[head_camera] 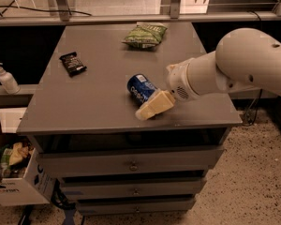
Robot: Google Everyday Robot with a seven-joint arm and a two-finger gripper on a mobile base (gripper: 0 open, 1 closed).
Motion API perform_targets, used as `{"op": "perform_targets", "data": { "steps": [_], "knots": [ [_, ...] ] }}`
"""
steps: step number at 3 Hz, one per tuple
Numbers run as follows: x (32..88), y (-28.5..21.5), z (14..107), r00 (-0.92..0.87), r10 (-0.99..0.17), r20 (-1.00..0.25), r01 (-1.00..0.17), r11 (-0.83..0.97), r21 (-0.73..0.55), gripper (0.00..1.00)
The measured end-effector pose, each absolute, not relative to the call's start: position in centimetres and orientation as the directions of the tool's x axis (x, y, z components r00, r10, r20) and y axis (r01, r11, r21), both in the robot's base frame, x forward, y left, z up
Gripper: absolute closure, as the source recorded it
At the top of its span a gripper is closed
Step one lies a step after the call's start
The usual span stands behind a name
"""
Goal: Move pepsi can near green jalapeno chip bag
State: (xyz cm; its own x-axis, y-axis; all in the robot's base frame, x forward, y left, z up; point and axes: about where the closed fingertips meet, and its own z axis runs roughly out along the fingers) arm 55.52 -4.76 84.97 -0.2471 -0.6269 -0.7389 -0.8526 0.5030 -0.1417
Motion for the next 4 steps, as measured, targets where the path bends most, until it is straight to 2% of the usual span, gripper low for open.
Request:
{"op": "perform_targets", "data": {
  "steps": [1,2,4],
  "knots": [
    [55.6,-4.1,84.2,-0.265,-0.621,-0.737,-0.852,0.508,-0.121,0.0],
    [55.5,-3.5,83.4,-0.271,-0.621,-0.736,-0.856,0.506,-0.111,0.16],
    [55.7,-3.7,83.0,-0.279,-0.605,-0.746,-0.85,0.517,-0.1,0.63]
  ]
}}
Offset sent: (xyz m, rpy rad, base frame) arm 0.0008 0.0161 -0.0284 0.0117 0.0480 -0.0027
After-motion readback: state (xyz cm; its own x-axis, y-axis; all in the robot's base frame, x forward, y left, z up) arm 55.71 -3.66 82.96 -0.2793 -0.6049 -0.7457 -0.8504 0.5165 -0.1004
